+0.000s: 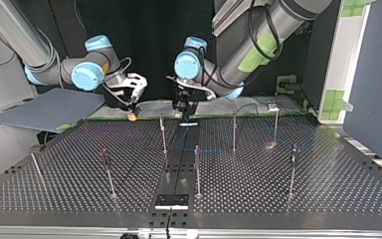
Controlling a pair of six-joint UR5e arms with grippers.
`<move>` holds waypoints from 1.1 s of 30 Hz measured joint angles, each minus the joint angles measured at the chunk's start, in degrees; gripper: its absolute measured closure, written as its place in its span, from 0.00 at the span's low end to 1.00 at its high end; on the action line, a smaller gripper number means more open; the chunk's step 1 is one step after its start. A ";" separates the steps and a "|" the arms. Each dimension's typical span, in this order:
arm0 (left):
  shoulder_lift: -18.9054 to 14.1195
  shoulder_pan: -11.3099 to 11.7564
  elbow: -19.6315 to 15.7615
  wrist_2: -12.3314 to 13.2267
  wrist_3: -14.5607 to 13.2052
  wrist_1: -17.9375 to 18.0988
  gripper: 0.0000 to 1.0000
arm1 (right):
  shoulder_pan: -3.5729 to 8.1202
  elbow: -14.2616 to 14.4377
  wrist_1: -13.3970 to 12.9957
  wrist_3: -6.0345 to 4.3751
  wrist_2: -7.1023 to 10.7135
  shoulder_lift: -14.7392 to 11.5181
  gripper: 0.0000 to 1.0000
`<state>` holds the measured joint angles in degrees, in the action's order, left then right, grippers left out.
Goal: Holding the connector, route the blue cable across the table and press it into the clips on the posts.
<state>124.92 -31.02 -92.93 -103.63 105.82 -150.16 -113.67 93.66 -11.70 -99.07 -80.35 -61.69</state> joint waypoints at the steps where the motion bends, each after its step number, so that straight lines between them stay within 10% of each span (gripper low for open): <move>1: 0.00 0.23 0.31 0.13 0.00 -0.12 1.00 | 0.09 -0.11 -0.05 0.05 0.06 0.26 1.00; 33: 5.78 4.24 10.39 4.52 1.58 -4.62 1.00 | 3.82 -2.77 -1.07 -0.23 0.83 2.33 1.00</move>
<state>130.70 -26.77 -82.55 -99.12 107.39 -154.78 -109.85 90.89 -12.78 -99.30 -79.53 -59.36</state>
